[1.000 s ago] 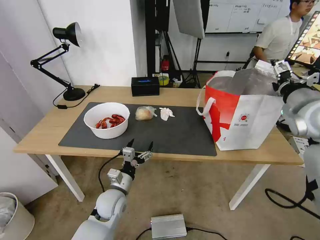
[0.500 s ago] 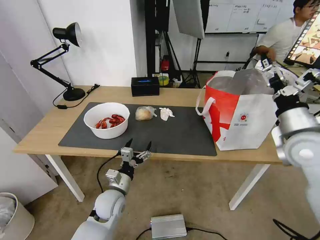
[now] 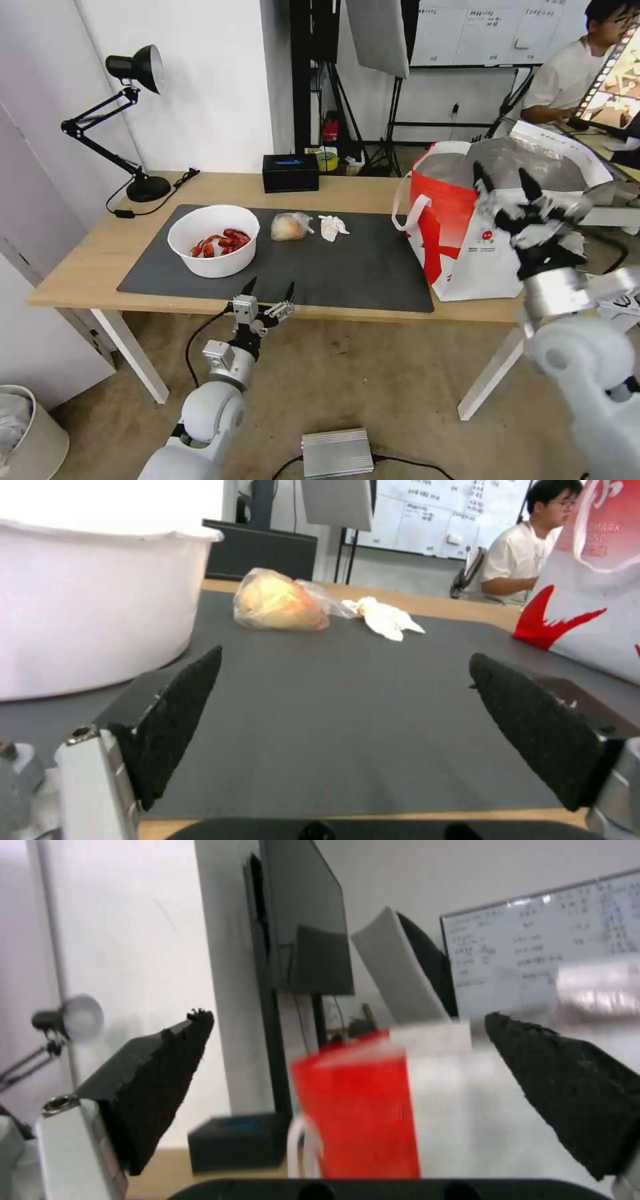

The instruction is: Pick up the trash from the table and place it into the takeout bag.

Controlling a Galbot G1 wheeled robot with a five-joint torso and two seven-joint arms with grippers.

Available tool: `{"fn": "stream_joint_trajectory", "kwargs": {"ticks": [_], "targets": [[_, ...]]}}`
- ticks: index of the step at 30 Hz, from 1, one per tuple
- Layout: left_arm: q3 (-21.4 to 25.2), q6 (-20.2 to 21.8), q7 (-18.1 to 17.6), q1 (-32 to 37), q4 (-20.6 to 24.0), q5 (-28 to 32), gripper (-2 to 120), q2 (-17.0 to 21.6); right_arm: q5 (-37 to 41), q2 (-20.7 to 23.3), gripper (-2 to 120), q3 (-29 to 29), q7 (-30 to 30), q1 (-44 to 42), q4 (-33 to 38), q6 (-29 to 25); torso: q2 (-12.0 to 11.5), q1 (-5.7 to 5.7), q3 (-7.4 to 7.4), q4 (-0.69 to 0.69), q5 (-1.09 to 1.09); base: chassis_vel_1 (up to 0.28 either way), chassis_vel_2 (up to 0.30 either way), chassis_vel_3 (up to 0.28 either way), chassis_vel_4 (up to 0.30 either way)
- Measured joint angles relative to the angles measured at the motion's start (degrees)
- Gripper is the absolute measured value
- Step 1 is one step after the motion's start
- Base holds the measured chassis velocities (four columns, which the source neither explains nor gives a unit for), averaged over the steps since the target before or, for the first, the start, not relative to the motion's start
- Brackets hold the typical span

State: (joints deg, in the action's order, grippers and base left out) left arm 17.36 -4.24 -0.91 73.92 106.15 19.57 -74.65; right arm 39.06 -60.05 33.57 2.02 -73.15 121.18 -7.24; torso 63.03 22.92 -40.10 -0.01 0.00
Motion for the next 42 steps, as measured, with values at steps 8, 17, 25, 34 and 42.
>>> {"fn": "stream_joint_trajectory", "kwargs": {"ticks": [8,17,25,34,42], "targets": [[1.15,0.93,-0.25,0.76,1.06,-0.93,100,0.42,-8.33,-4.98,100,-1.5,-0.58,-3.74,-3.14,-3.17,0.0,0.0,0.0,0.01,-0.01,0.0,0.0,0.0,0.0],[3.18,3.52,-0.08,2.71,3.34,-1.14,100,1.65,-13.57,-8.03,100,-1.91,2.42,-7.32,-4.13,-3.22,0.0,0.0,0.0,0.01,-0.01,0.0,0.0,0.0,0.0],[6.73,5.57,1.36,5.29,6.42,1.45,100,3.11,-18.52,-9.67,100,-3.64,5.31,-10.24,-3.57,-1.39,0.01,0.0,0.0,0.01,-0.02,0.0,0.0,0.0,0.0],[8.8,5.82,1.42,7.63,9.06,2.49,100,2.39,-20.24,-11.14,100,-5.51,3.76,-10.74,-4.86,-2.93,0.0,0.0,0.0,0.01,0.0,0.0,0.0,0.0,0.0],[9.57,5.52,1.45,9.22,9.72,2.19,100,1.19,-22.34,-13.26,100,-6.45,2.41,-12.73,-5.01,-3.88,0.0,0.0,0.0,0.01,-0.01,0.0,0.0,0.0,0.0]]}}
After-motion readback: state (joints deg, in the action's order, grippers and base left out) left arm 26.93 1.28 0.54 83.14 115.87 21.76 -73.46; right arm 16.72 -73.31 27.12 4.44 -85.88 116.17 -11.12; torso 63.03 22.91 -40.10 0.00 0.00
